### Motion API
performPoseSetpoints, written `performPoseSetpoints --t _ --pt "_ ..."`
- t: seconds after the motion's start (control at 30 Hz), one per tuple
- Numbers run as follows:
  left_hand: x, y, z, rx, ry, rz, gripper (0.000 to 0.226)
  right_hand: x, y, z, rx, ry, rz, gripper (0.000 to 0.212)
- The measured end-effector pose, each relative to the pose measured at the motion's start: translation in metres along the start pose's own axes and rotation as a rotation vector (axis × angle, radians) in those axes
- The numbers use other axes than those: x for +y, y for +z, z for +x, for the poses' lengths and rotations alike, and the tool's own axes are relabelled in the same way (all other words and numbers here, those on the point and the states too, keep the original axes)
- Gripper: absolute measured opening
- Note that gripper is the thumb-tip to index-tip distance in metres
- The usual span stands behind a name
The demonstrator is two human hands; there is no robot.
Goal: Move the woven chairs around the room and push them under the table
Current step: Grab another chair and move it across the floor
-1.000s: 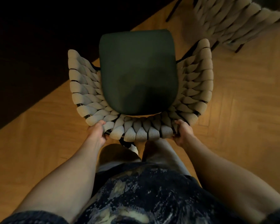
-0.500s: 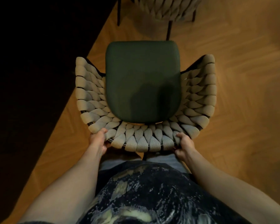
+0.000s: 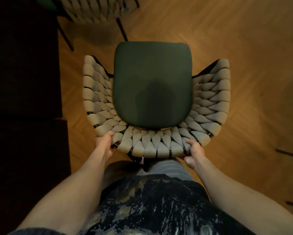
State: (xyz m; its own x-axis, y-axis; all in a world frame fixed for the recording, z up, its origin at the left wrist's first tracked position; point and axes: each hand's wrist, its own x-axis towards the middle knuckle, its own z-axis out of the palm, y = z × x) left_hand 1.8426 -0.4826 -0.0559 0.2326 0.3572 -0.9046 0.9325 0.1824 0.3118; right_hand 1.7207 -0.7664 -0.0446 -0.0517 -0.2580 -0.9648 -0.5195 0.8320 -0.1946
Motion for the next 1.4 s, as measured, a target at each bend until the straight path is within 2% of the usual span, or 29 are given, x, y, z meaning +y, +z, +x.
performPoseSetpoints --t 0.2,0.33,0.47,0.8,0.97,1.1,1.27,1.33,1.4 --pt "0.051 0.035 0.010 -0.066 0.089 0.230 0.058 0.020 0.002 0.000 0.026 0.035 0.220 0.024" --pt "0.082 0.067 0.011 -0.157 0.146 0.349 0.033 0.029 0.008 -0.003 0.073 0.079 0.358 0.033" --pt "0.109 0.098 0.011 -0.230 0.170 0.482 0.041 0.045 0.013 -0.006 0.115 0.134 0.469 0.042" --pt "0.161 0.158 0.004 -0.362 0.271 0.810 0.037 0.089 0.062 -0.027 0.164 0.194 0.878 0.045" --pt "0.183 0.183 -0.001 -0.406 0.372 0.982 0.034 0.104 0.096 -0.037 0.169 0.190 1.053 0.035" --pt "0.190 0.202 -0.010 -0.464 0.396 1.069 0.032 0.107 0.118 -0.041 0.180 0.164 1.199 0.035" --pt "0.194 0.218 -0.016 -0.516 0.413 1.155 0.036 0.103 0.126 -0.041 0.225 0.099 1.231 0.033" --pt "0.196 0.219 -0.017 -0.533 0.398 1.177 0.039 0.106 0.128 -0.038 0.243 0.078 1.181 0.033" --pt "0.201 0.219 -0.020 -0.568 0.397 1.179 0.049 0.109 0.131 -0.039 0.301 0.080 1.077 0.043"
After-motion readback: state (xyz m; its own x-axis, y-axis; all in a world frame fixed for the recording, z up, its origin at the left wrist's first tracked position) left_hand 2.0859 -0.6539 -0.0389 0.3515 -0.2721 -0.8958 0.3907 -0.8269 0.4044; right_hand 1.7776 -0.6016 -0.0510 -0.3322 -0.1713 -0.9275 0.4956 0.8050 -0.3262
